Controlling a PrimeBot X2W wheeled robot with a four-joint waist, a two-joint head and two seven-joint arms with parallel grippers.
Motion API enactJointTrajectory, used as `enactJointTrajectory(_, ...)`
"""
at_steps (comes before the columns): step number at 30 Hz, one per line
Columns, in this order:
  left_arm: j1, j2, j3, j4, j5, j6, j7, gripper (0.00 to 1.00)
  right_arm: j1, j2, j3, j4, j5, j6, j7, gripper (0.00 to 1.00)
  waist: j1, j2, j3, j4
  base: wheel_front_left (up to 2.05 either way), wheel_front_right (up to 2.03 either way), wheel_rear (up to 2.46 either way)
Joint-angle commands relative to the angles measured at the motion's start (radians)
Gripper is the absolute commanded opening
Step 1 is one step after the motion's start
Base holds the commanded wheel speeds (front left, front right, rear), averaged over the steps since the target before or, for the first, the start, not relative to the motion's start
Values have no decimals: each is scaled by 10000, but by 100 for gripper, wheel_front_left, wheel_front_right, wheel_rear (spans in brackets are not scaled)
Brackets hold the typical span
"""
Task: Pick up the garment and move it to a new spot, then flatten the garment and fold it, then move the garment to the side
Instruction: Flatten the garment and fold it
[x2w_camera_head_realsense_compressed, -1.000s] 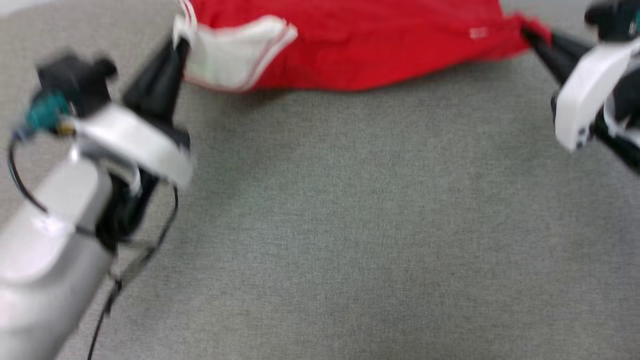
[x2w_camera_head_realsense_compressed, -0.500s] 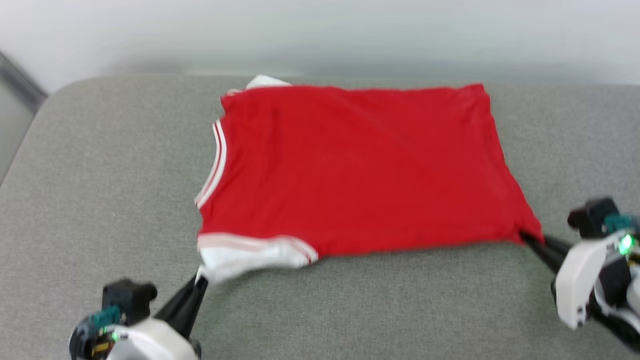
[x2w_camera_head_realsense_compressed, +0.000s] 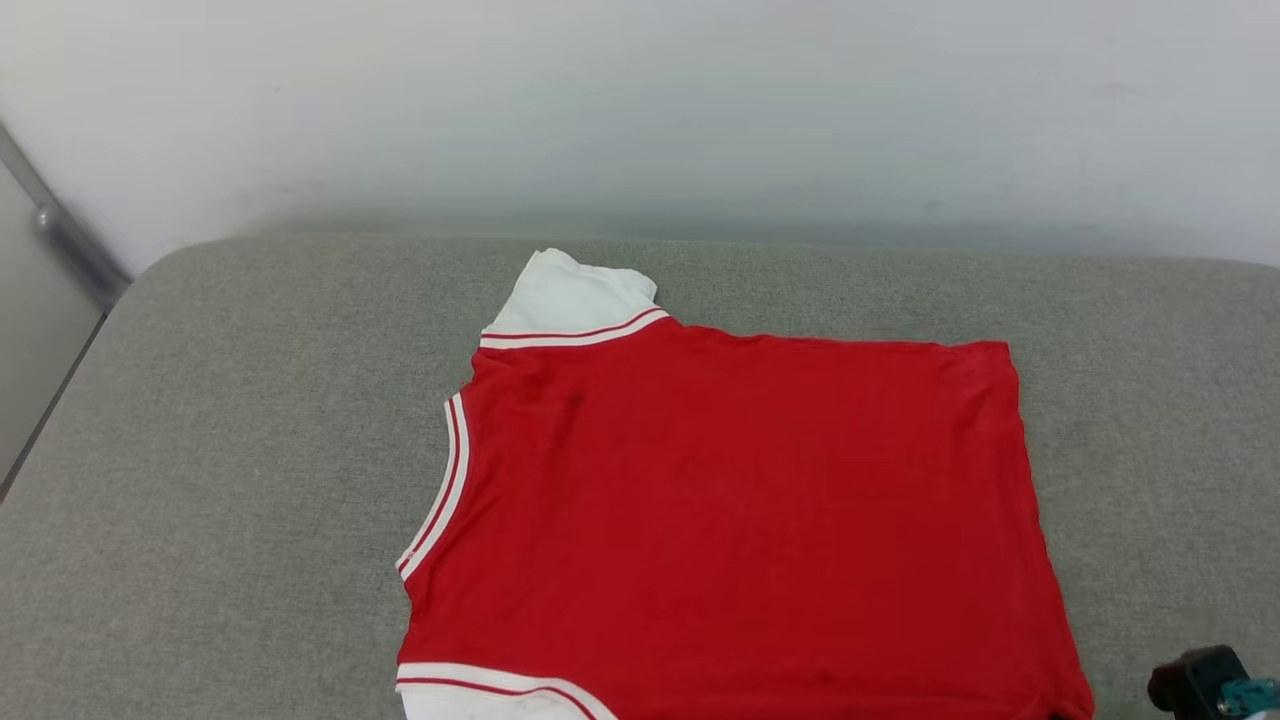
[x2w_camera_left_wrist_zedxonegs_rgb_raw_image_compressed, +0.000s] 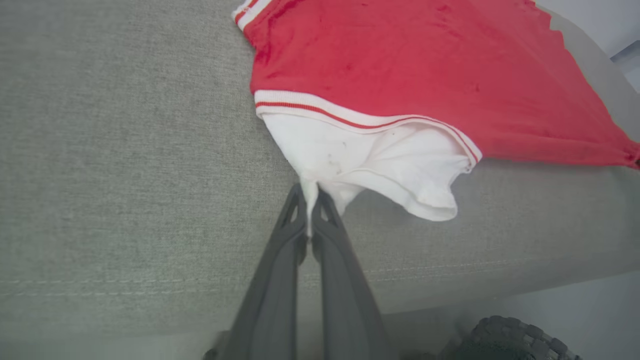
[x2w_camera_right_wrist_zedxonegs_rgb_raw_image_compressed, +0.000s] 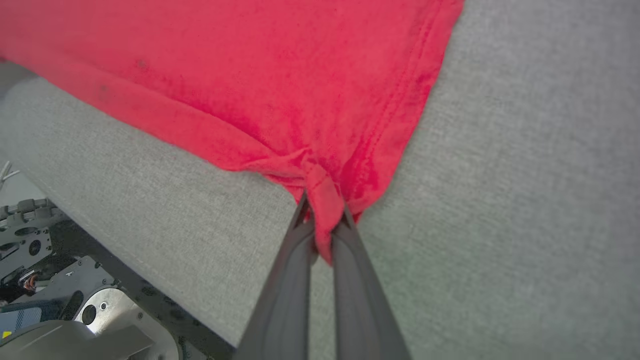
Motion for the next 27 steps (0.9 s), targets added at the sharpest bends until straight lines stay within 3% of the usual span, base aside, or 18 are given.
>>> enactJointTrajectory(1,107,24,44,-35,-42,60,-39,0,160,33,-175,-89,-83,-7,43,0,3,0,-2,-11,0,0,0)
enactJointTrajectory(6,109,108,119,-172,133,65,-95,0,1149,360,-1417,-933,-582,-7,744,0,3,0,106,-39,0,0,0)
enactJointTrajectory(12,-1181,184,234,-85,865,-192,-8,0,1034,793,-2491,-1741,-1063,-7,1541,0,3,0,444,29,0,0,0)
enactJointTrajectory(27,-5913,-520,156,1548,2229,-1759,1117,0,-1450,668,-2924,-2394,-1079,-7,2718,0,3,0,2032,-205,0,0,0)
